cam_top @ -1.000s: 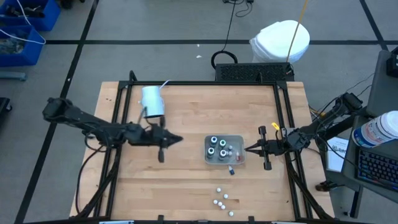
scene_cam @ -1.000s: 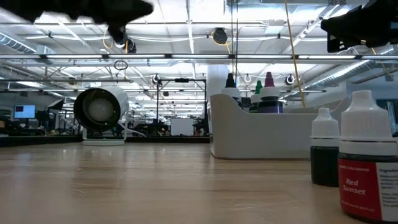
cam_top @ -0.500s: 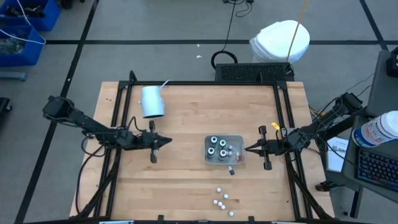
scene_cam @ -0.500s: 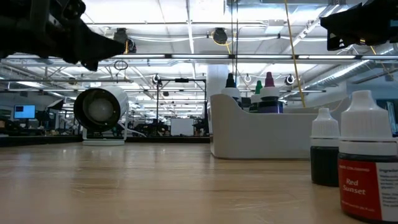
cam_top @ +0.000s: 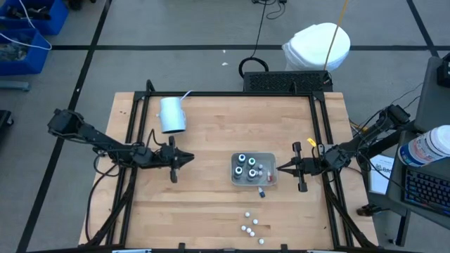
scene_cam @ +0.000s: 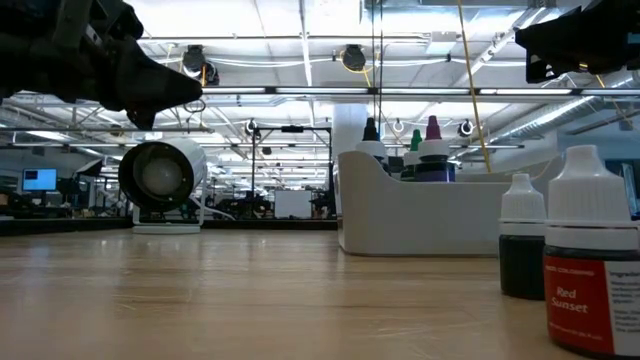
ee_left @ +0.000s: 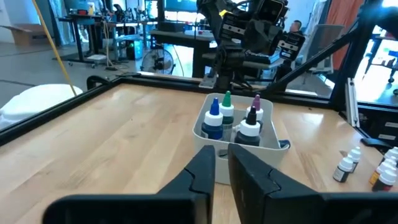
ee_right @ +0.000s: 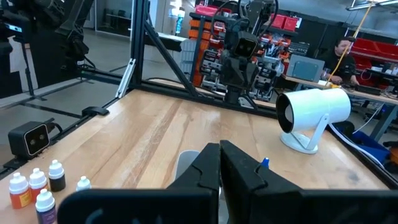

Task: Pick & Place food coloring
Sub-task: Put the small green food coloring bottle into the gray bin

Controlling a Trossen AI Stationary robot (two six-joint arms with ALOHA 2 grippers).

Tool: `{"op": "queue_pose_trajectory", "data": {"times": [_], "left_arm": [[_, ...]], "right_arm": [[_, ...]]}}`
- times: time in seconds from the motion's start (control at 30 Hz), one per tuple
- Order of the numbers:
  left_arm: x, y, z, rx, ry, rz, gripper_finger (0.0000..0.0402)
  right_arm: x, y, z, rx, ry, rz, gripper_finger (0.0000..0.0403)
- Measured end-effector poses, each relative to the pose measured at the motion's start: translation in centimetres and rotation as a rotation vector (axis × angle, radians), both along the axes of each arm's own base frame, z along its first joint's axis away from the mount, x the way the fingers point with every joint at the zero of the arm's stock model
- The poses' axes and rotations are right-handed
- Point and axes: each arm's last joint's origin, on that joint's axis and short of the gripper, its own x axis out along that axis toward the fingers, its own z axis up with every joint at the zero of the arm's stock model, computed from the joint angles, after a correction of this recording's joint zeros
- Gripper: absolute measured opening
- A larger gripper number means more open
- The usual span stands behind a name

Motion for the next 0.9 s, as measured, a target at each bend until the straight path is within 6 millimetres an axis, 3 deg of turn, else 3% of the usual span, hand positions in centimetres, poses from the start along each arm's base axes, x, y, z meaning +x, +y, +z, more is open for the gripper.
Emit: {"op": "queue_pose_trajectory", "data": {"times": [0.9], "left_arm": [[0.0,0.0,-0.01,0.002,0.001,-0.001,0.0067]], "right_arm": [[0.0,0.0,0.03,-0.042,-0.006,0.001,0.0004]]}}
